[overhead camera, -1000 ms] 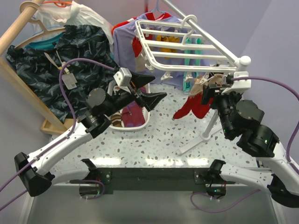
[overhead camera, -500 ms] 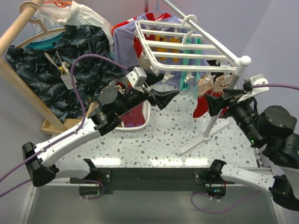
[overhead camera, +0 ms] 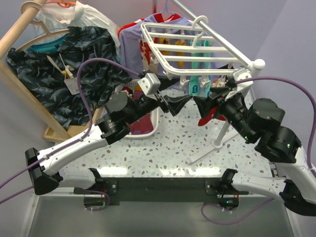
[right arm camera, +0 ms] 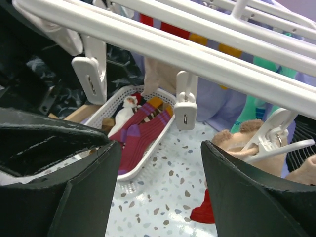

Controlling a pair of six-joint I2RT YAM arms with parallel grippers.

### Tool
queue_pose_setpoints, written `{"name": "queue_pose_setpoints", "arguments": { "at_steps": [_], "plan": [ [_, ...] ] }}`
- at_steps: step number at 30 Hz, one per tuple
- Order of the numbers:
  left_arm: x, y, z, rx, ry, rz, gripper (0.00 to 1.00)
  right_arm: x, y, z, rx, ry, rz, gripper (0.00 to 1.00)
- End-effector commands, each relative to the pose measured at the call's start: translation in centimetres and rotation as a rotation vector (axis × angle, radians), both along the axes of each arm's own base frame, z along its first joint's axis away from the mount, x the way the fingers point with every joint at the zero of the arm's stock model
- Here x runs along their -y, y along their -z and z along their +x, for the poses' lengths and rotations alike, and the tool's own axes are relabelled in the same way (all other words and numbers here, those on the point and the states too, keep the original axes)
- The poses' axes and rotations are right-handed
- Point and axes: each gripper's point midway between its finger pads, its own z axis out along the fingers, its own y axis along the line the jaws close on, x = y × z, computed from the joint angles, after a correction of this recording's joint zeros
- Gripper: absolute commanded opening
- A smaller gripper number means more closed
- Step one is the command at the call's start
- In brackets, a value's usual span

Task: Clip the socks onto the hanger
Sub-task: Open the clamp at the hanger.

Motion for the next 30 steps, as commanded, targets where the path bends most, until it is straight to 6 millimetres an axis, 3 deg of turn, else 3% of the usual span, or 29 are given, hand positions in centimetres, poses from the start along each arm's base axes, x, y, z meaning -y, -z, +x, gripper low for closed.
{"name": "queue_pose_setpoints", "arguments": {
  "at_steps": [1, 12, 18, 30],
  "plan": [
    [-0.5, -2.1, -0.2, 0.046, -0.026, -0.033, 0.82, 1.3, -3.4, 1.3, 0.116, 0.111, 0.115, 0.68],
    [-0.5, -1.2, -0.1, 0.049, -0.043, -0.021, 0.83, 1.7, -5.3, 2.6, 0.192, 0.190, 0.132, 0.57],
    [-0.6, -1.0, -0.2, 0.052, -0.046, -0.022, 0.83, 1.4, -4.6, 3.3, 0.176, 0.210, 0.110, 0.52],
    [0.2, 0.5, -1.5, 0.098, 0.033, -0.024, 0.88, 3.0, -3.9, 3.5, 0.172, 0.289, 0.098, 0.34]
  ]
}}
